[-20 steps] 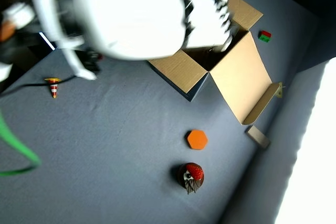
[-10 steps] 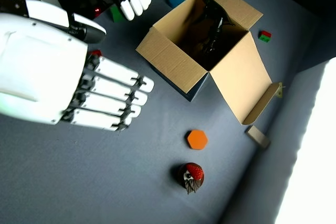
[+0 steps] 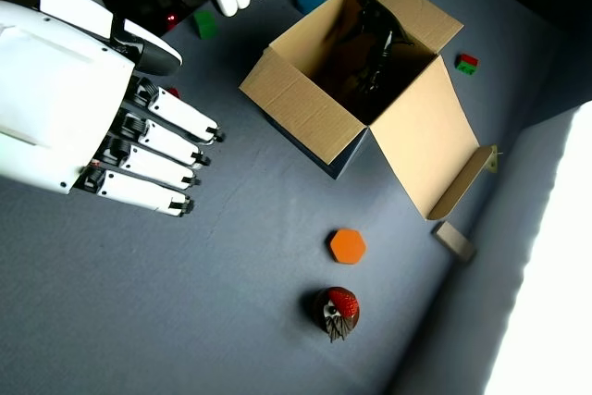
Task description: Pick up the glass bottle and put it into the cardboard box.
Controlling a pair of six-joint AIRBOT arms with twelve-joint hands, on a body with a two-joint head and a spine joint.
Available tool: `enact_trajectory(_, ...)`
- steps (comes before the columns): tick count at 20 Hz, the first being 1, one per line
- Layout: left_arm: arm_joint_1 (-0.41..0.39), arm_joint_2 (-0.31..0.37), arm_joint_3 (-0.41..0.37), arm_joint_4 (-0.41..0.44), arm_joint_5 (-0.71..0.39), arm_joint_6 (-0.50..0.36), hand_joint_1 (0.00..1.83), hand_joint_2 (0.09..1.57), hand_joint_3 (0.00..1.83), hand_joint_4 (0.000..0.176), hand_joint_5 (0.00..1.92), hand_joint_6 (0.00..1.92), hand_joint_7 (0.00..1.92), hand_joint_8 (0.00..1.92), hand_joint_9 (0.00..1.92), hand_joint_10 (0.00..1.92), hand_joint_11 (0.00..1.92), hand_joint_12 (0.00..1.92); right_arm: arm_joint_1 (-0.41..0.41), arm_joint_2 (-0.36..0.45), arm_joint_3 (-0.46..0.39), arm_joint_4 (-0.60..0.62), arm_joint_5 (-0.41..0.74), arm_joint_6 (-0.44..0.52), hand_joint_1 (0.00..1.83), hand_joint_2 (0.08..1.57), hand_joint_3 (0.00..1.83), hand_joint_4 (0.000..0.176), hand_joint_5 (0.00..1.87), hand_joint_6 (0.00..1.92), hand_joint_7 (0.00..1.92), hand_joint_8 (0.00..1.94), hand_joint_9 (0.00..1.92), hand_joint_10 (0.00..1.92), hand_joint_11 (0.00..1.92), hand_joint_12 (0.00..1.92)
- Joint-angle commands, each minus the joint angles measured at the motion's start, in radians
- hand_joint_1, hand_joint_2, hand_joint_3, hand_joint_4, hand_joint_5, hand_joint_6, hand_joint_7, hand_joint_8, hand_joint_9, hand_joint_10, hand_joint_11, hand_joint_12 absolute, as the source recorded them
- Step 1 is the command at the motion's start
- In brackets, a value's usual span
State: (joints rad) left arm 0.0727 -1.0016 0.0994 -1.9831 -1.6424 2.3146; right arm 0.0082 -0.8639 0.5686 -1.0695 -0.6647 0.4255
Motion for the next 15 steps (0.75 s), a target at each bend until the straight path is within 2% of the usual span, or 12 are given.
enact_trajectory(1, -0.010, 0.002, -0.004, 0.105, -0.020, -0.001, 0.09, 1.39, 0.00, 0.000, 0.57, 1.19, 0.69, 1.03, 0.57, 1.08, 0.28, 1.43, 0.018, 0.006, -0.005, -0.052, 0.032, 0.007, 0.34, 1.31, 0.02, 0.000, 0.87, 1.52, 0.98, 1.46, 0.92, 1.79, 0.80, 1.92)
enact_trajectory(2, -0.010, 0.002, -0.006, 0.105, -0.025, -0.001, 0.16, 1.41, 0.01, 0.000, 0.70, 1.50, 0.81, 1.39, 0.68, 1.50, 0.46, 1.69, 0.018, 0.006, -0.007, -0.052, 0.031, 0.003, 0.38, 1.33, 0.03, 0.000, 1.02, 1.58, 1.12, 1.58, 1.11, 1.86, 1.04, 1.92)
enact_trajectory(3, -0.008, 0.002, -0.010, 0.105, -0.035, -0.001, 0.23, 1.42, 0.00, 0.000, 0.80, 1.64, 0.92, 1.63, 0.85, 1.72, 0.67, 1.85, 0.018, 0.007, -0.009, -0.052, 0.031, -0.005, 0.42, 1.36, 0.04, 0.000, 1.09, 1.71, 1.20, 1.72, 1.25, 1.91, 1.23, 1.92)
enact_trajectory(4, -0.007, 0.002, -0.011, 0.105, -0.036, -0.001, 0.29, 1.42, 0.00, 0.000, 0.89, 1.71, 1.03, 1.74, 1.00, 1.81, 0.85, 1.91, 0.018, 0.008, -0.011, -0.052, 0.027, -0.012, 0.48, 1.38, 0.05, 0.000, 1.13, 1.82, 1.24, 1.85, 1.33, 1.92, 1.35, 1.92)
enact_trajectory(5, -0.006, 0.002, -0.011, 0.105, -0.036, -0.001, 0.34, 1.43, 0.00, 0.000, 0.94, 1.81, 1.09, 1.85, 1.09, 1.88, 0.99, 1.92, 0.018, 0.009, -0.013, -0.052, 0.024, -0.020, 0.57, 1.40, 0.08, 0.109, 1.22, 1.90, 1.29, 1.92, 1.39, 1.92, 1.45, 1.92)
enact_trajectory(6, -0.006, 0.002, -0.011, 0.105, -0.036, -0.001, 0.45, 1.45, 0.01, 0.000, 0.97, 1.90, 1.13, 1.91, 1.15, 1.91, 1.07, 1.92, 0.018, 0.009, -0.013, -0.052, 0.024, -0.023, 0.66, 1.40, 0.11, 0.163, 1.28, 1.92, 1.32, 1.94, 1.42, 1.92, 1.51, 1.92)
enact_trajectory(7, -0.006, 0.002, -0.011, 0.105, -0.036, -0.001, 0.57, 1.46, 0.01, 0.000, 1.02, 1.92, 1.18, 1.92, 1.19, 1.92, 1.11, 1.92, 0.019, 0.009, -0.013, -0.052, 0.023, -0.024, 0.71, 1.34, 0.28, 0.173, 1.31, 1.92, 1.35, 1.94, 1.44, 1.92, 1.54, 1.92)
enact_trajectory(9, -0.009, 0.002, -0.014, 0.105, -0.036, -0.002, 0.69, 1.46, 0.00, 0.000, 1.06, 1.92, 1.22, 1.92, 1.24, 1.92, 1.16, 1.92, 0.022, 0.011, -0.013, -0.052, 0.024, -0.027, 0.78, 1.17, 0.63, 0.176, 1.33, 1.92, 1.37, 1.94, 1.47, 1.92, 1.57, 1.92)
enact_trajectory(10, -0.009, 0.002, -0.015, 0.105, -0.037, -0.006, 0.70, 1.46, 0.00, 0.000, 1.06, 1.92, 1.22, 1.92, 1.24, 1.92, 1.17, 1.92, 0.023, 0.014, -0.013, -0.052, 0.037, -0.027, 0.78, 1.14, 0.69, 0.176, 1.33, 1.92, 1.38, 1.94, 1.48, 1.92, 1.58, 1.92)
enact_trajectory(15, -0.010, 0.002, -0.020, 0.105, -0.051, -0.013, 0.70, 1.48, 0.01, 0.000, 1.08, 1.92, 1.24, 1.92, 1.28, 1.92, 1.22, 1.92, 0.021, 0.024, -0.017, -0.052, 0.073, -0.029, 0.78, 1.13, 0.71, 0.176, 1.34, 1.92, 1.39, 1.94, 1.48, 1.92, 1.58, 1.92)
